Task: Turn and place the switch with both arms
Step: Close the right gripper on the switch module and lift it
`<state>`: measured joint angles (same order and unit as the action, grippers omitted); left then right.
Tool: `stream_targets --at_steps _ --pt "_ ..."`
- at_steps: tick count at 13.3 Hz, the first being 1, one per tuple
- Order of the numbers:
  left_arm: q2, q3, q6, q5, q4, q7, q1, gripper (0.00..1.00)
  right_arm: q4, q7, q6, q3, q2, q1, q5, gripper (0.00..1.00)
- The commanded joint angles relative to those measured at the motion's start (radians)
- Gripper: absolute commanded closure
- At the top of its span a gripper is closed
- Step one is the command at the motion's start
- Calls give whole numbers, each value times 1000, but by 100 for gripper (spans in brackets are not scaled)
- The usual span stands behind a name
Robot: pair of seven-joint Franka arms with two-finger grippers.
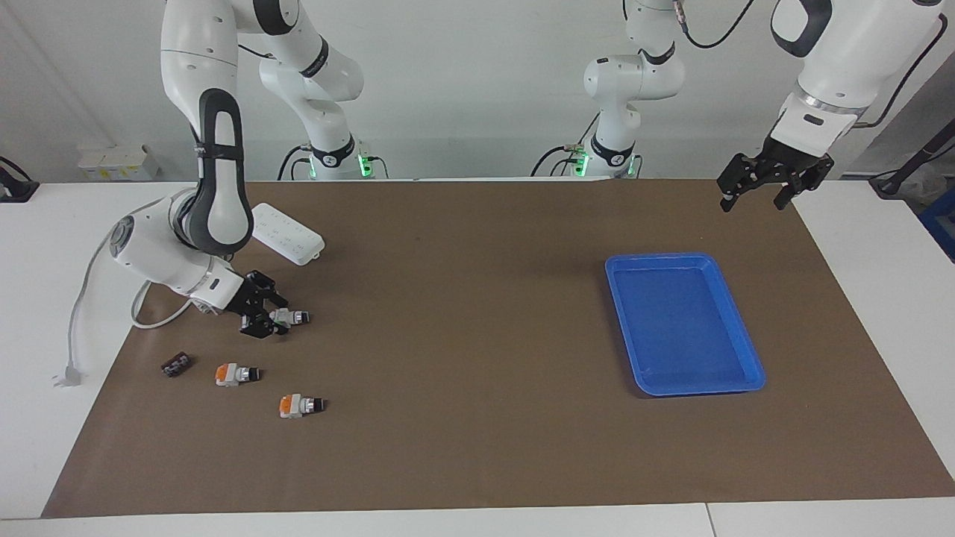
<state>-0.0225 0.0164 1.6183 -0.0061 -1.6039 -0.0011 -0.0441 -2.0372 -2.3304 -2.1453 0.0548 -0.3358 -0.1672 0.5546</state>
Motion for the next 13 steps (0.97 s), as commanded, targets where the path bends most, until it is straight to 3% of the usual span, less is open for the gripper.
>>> stream_targets --at_steps 1,2,3,4,9,13 --pt "-14 0 8 0 -21 6 4 0 -5 -20 -22 -7 -14 -21 21 48" --pt "-14 0 9 0 -21 6 4 0 -5 -20 -24 -7 -14 -23 22 55" --pt "-14 -1 8 0 -21 6 3 0 -3 -20 -22 -9 -14 -28 25 72" --pt "-14 -1 8 0 -21 1 3 0 -3 -24 -21 -9 -14 -26 33 100" --pt "-22 -1 5 0 -34 0 3 0 6 -18 -5 -12 23 -9 36 100" --pt "-28 -3 6 0 -47 1 0 0 18 124 33 -26 95 66 59 100"
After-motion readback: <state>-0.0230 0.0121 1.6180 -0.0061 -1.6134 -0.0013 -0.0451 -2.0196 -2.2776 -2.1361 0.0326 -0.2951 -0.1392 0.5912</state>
